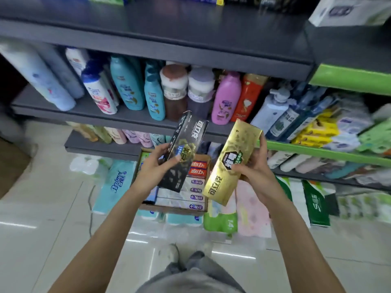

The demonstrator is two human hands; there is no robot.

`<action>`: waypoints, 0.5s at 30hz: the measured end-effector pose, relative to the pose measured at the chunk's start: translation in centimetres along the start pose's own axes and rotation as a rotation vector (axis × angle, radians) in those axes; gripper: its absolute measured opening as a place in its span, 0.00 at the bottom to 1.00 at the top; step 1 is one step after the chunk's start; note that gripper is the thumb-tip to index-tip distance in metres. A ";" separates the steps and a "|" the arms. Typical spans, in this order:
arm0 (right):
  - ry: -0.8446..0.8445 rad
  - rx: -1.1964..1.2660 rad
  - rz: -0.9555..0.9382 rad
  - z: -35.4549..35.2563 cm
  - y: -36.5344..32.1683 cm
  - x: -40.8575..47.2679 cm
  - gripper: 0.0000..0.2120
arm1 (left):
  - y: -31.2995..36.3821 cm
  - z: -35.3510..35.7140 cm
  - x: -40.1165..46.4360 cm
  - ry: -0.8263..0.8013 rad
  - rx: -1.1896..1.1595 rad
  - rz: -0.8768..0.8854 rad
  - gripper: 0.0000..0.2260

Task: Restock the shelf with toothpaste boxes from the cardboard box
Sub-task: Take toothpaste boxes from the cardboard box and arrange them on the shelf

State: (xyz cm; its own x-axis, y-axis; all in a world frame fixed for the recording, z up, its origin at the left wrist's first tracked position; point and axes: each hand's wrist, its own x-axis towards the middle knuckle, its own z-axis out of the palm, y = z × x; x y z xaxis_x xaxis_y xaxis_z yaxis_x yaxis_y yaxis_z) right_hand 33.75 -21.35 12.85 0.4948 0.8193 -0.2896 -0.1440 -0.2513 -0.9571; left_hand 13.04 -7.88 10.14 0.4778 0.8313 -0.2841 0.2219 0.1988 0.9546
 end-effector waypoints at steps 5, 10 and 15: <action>0.123 0.026 -0.166 0.3 -4.3 -1.7 0.48 | 5.2 -0.9 0.5 -0.116 0.059 0.214 0.16; 0.246 -0.058 -0.292 -0.1 -8.4 -1.9 0.42 | 11.1 -0.9 0.9 -0.201 0.108 0.394 0.17; 0.224 -0.257 -0.444 -1.4 -14.9 -2.1 0.31 | 16.3 -0.5 2.0 -0.196 0.112 0.513 0.14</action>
State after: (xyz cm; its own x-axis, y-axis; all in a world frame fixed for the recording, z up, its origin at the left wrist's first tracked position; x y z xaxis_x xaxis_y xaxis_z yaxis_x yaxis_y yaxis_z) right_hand 36.05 -20.08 27.77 0.6344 0.7527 0.1759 0.3194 -0.0481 -0.9464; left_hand 17.21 -2.76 25.23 0.6952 0.6924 0.1930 0.0026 -0.2709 0.9626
